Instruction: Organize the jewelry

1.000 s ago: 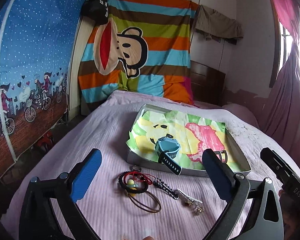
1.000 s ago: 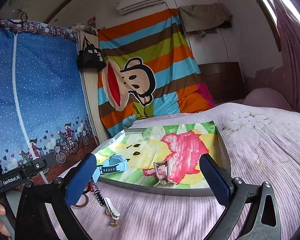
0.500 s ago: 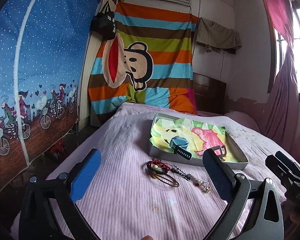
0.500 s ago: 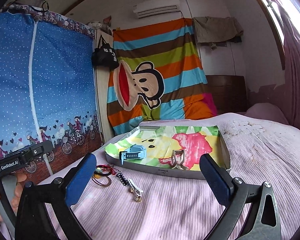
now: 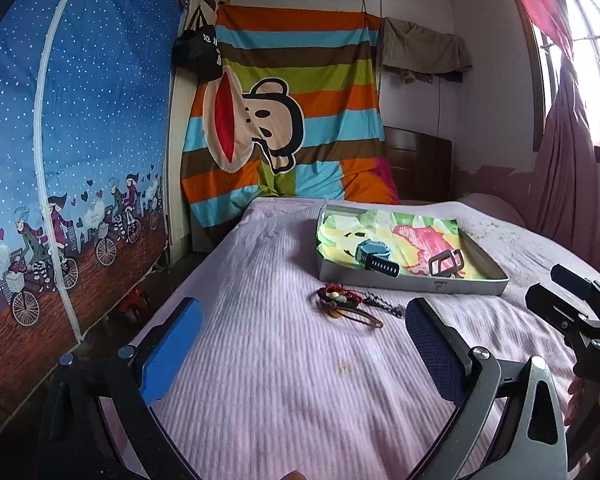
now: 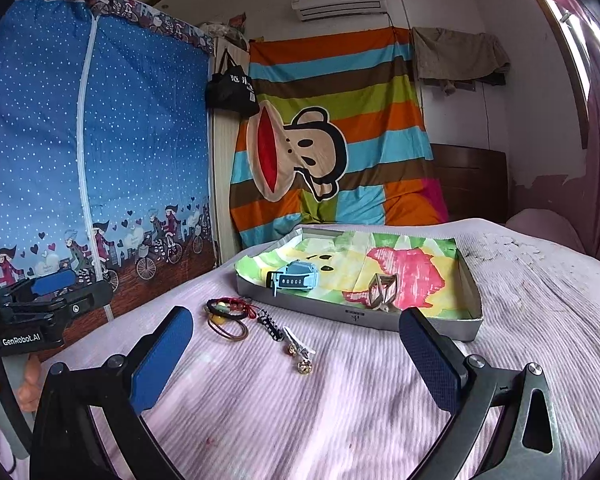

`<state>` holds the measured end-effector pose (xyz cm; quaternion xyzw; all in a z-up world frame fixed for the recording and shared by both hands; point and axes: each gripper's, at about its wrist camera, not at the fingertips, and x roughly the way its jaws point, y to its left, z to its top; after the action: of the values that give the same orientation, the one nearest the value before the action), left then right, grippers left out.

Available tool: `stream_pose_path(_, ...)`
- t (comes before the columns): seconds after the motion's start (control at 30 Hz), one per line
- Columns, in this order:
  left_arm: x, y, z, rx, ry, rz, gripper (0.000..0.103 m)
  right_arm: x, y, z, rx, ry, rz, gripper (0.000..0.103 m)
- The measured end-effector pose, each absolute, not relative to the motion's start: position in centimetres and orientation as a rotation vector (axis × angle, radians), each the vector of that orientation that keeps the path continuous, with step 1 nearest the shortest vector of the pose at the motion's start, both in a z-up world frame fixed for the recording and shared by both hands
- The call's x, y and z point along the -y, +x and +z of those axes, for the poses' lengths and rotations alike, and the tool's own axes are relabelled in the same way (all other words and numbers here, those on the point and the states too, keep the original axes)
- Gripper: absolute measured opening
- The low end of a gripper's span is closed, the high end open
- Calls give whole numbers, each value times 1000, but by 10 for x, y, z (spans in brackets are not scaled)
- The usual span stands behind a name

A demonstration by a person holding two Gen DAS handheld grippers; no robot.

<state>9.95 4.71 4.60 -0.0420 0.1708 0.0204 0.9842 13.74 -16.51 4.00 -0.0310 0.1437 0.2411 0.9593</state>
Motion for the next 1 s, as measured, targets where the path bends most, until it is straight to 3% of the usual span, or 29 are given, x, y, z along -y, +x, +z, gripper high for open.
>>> stream_pose_path(0.67, -40, 178, 1, -668, -45, -31, 100, 166, 201, 0, -587, -49, 501, 101)
stream_pose_path(0.8, -39, 193, -4, -713, -63, -72, 100, 161, 216, -8, -650, -49, 528, 82)
stream_pose_path(0.93, -38, 210, -12, -774, -84, -104, 100, 152, 226, -19, -694, -73, 553, 56)
stream_pose_path(1.0, -41, 217, -15, -788, -119, -118, 100, 149, 229, -25, -710, -85, 566, 50)
